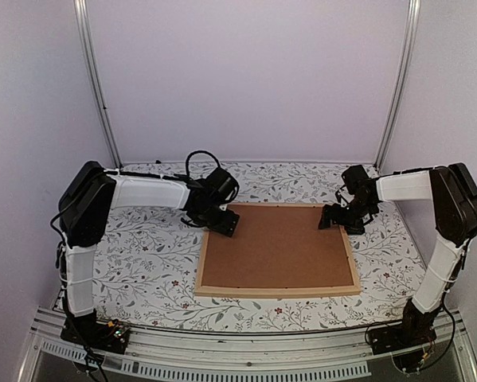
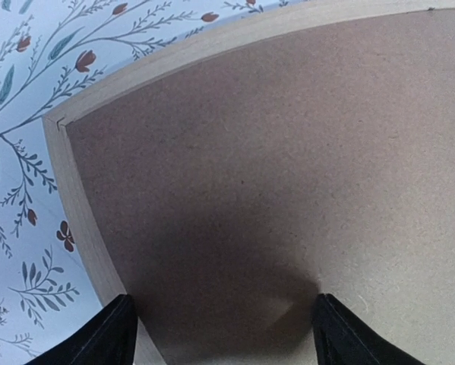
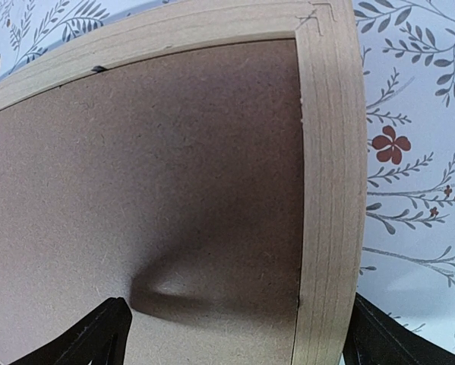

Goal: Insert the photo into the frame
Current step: Place the backboard on the mat board, then pick up the backboard from the frame body.

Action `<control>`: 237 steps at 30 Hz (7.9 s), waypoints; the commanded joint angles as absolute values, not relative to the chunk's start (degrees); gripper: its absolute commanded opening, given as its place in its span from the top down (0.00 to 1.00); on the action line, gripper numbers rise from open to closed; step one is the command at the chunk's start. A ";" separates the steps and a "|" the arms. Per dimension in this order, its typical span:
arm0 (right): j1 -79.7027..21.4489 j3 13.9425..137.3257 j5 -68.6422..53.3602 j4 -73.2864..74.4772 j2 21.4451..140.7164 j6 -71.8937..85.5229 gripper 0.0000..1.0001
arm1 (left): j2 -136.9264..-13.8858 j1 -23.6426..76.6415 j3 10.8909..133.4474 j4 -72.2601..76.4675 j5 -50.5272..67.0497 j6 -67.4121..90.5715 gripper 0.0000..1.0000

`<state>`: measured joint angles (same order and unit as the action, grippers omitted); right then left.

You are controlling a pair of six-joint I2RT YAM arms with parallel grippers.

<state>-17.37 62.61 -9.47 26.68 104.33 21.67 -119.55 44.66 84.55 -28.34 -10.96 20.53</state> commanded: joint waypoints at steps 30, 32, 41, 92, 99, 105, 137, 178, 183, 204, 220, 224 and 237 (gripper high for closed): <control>-20.90 64.96 -16.54 26.65 107.61 20.80 0.02 | -102.14 38.07 65.10 -15.80 -1.75 23.75 0.11; -20.83 64.98 -16.68 26.65 107.96 20.76 0.02 | -102.22 37.34 64.35 -15.04 -0.48 23.82 0.11; -20.87 64.18 -17.02 25.84 108.74 20.83 0.02 | -104.55 37.59 63.37 -10.09 7.98 25.19 0.15; -20.88 64.03 -15.89 26.56 108.31 20.36 0.02 | -108.88 46.76 52.28 -11.91 -3.46 31.17 0.25; -20.66 64.61 -15.71 26.69 107.59 20.22 0.02 | -99.73 46.28 56.49 -12.75 -10.99 29.48 0.16; -20.66 65.16 -16.18 26.31 107.66 19.87 0.02 | -98.75 40.56 58.59 -14.45 -9.18 27.40 0.14; -20.65 62.00 -18.69 22.43 108.08 20.83 0.02 | -106.95 34.64 59.43 -5.12 17.25 31.94 0.17; -21.18 58.09 -21.54 19.41 106.22 22.71 0.02 | -99.49 29.45 49.39 36.12 48.32 54.80 0.28; -21.25 58.34 -21.91 19.58 106.08 22.68 0.02 | -100.06 29.51 48.75 40.52 48.81 55.62 0.29; -21.20 59.68 -21.77 20.64 106.27 22.26 0.02 | -105.79 32.44 49.73 57.98 51.68 61.33 0.33; -21.19 59.03 -21.71 20.03 106.48 21.84 0.02 | -106.78 35.24 51.95 55.54 46.33 58.21 0.27; -21.20 59.06 -21.45 20.12 106.44 21.78 0.02 | -104.57 37.05 53.29 46.68 39.52 52.58 0.27; -21.18 59.15 -21.48 19.86 106.70 21.68 0.02 | -98.59 39.99 59.87 23.45 26.32 48.23 0.27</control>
